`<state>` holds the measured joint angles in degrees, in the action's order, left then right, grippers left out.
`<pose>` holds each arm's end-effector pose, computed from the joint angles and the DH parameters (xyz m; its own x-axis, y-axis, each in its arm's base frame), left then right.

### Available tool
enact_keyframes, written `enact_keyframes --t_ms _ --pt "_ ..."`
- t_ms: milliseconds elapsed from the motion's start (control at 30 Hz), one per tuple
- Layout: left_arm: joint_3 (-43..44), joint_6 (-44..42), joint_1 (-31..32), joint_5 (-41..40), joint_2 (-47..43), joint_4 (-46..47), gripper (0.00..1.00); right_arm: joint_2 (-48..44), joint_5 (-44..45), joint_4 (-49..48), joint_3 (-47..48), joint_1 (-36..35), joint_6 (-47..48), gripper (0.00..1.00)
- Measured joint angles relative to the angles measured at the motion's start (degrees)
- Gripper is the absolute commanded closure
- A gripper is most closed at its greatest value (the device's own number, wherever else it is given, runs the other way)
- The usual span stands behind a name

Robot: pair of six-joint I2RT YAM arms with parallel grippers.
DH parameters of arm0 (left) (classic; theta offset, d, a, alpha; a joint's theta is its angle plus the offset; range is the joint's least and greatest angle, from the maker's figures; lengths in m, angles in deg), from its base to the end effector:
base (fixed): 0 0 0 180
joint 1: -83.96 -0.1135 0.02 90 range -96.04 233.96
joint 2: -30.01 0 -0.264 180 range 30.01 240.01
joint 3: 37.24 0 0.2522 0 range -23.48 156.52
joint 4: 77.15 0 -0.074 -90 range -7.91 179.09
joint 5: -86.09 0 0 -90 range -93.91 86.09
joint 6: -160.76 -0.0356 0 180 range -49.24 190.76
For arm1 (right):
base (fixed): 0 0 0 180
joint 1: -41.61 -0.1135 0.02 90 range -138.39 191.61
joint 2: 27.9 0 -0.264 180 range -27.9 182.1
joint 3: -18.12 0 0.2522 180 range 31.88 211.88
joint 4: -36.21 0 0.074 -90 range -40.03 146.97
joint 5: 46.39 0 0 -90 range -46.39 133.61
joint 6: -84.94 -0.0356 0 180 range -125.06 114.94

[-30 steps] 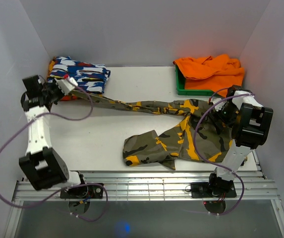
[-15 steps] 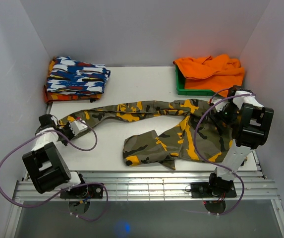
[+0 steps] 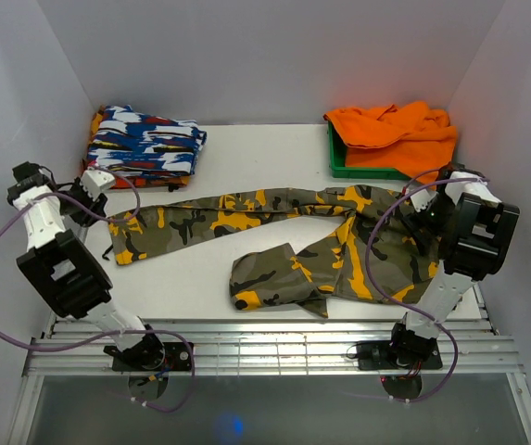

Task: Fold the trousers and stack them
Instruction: Flatten the trousers out

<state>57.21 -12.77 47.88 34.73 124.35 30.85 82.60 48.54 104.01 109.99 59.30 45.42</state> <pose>0.2748 0.1727 0.2805 -0.3878 0.6778 -0.6247 0.7291 0.6402 0.2420 0.3404 -0.1118 0.1710 -0.8426 -0.5380 0.0265 -0.5376 0.8369 -0.1026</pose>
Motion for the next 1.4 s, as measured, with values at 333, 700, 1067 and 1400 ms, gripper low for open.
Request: enact_keyframes --t_ms 333,700,1067,1400 --pt "15.5 9.1 4.7 -1.0 23.4 1.3 0.43 0.2 -0.4 1.6 0.9 -0.1 0.9 0.09" --pt "21.9 9.7 8.3 -4.5 32.7 -0.7 0.45 1.5 0.0 2.1 1.7 -0.1 1.0 0.08" --pt "23.1 10.0 9.7 -6.4 34.3 -1.7 1.0 2.2 0.7 2.6 2.3 -0.1 1.0 0.06" --pt "17.5 17.6 9.7 -1.7 15.7 15.7 1.0 2.5 1.0 2.0 2.3 0.1 2.0 0.03"
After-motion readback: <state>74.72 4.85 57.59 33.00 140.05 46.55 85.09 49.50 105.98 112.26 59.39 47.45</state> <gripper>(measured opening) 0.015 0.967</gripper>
